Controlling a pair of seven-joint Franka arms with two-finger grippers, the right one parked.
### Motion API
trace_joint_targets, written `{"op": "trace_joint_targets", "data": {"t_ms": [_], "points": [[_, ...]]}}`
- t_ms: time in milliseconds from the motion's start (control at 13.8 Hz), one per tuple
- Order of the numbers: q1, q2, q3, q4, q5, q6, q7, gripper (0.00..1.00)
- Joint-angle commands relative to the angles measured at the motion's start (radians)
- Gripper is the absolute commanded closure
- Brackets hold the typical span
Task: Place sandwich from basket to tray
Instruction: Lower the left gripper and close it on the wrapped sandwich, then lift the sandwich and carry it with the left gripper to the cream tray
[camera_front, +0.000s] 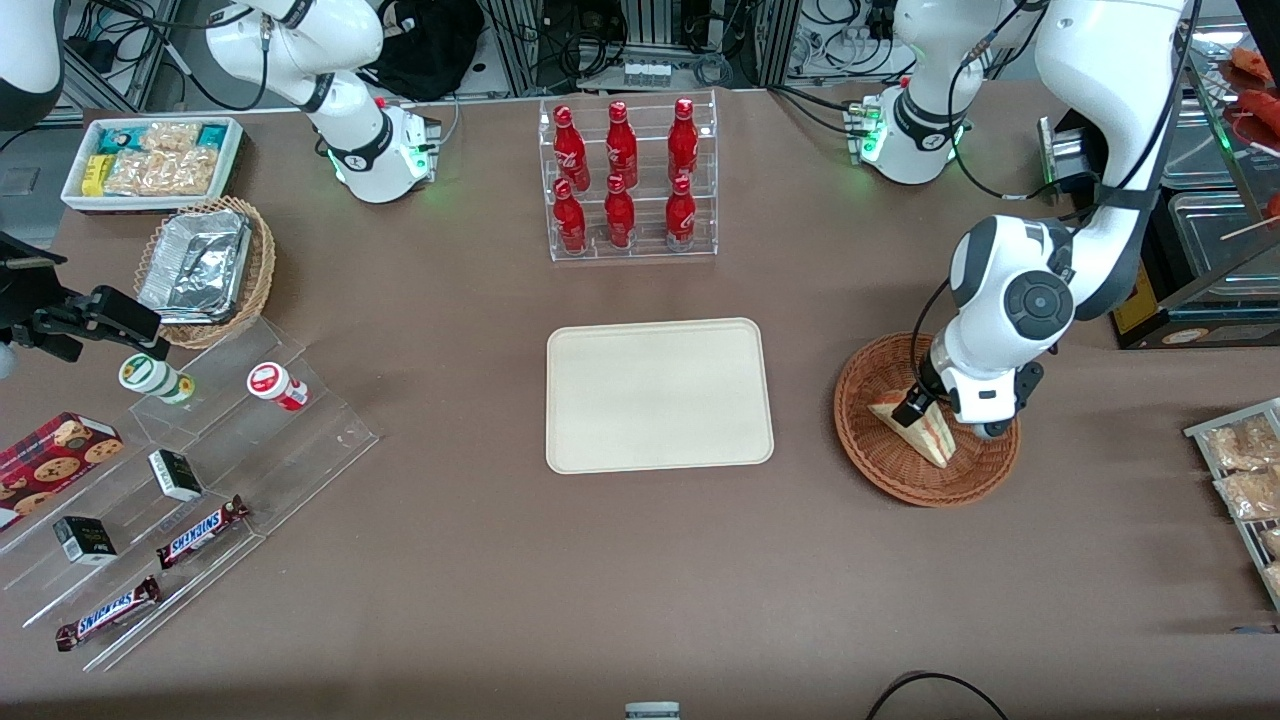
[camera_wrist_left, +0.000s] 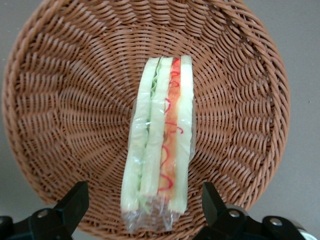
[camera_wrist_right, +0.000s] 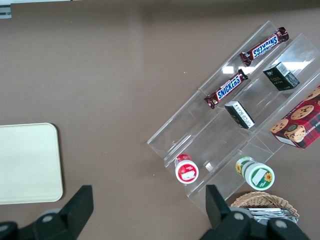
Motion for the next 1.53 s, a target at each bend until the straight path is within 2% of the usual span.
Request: {"op": "trace_joint_targets", "data": {"t_ms": [0, 73, 218, 291, 509, 727, 873, 1091, 1309, 1455], "points": [[-0.002, 0.031, 0.003, 0.007, 0.018, 0.036, -0.012, 0.1], [-0.002, 0.033, 0.003, 0.007, 0.02, 0.036, -0.012, 0.41], [0.003, 0.039, 0.003, 0.026, 0.018, 0.035, -0.02, 0.84], [0.003, 0.04, 0.003, 0.045, 0.018, 0.03, -0.026, 0.9], [0.003, 0.027, 0.005, 0.11, 0.018, -0.058, -0.012, 0.91], [-0.035, 0.019, 0.0, 0.338, 0.038, -0.385, -0.003, 0.91], [-0.106, 0.025, -0.001, 0.461, 0.051, -0.5, 0.002, 0.92], [-0.258, 0.051, 0.0, 0.539, 0.04, -0.508, -0.023, 0.92], [-0.391, 0.104, -0.001, 0.543, 0.049, -0.498, -0.001, 0.92], [-0.488, 0.17, 0.0, 0.547, 0.07, -0.417, 0.014, 0.91]]}}
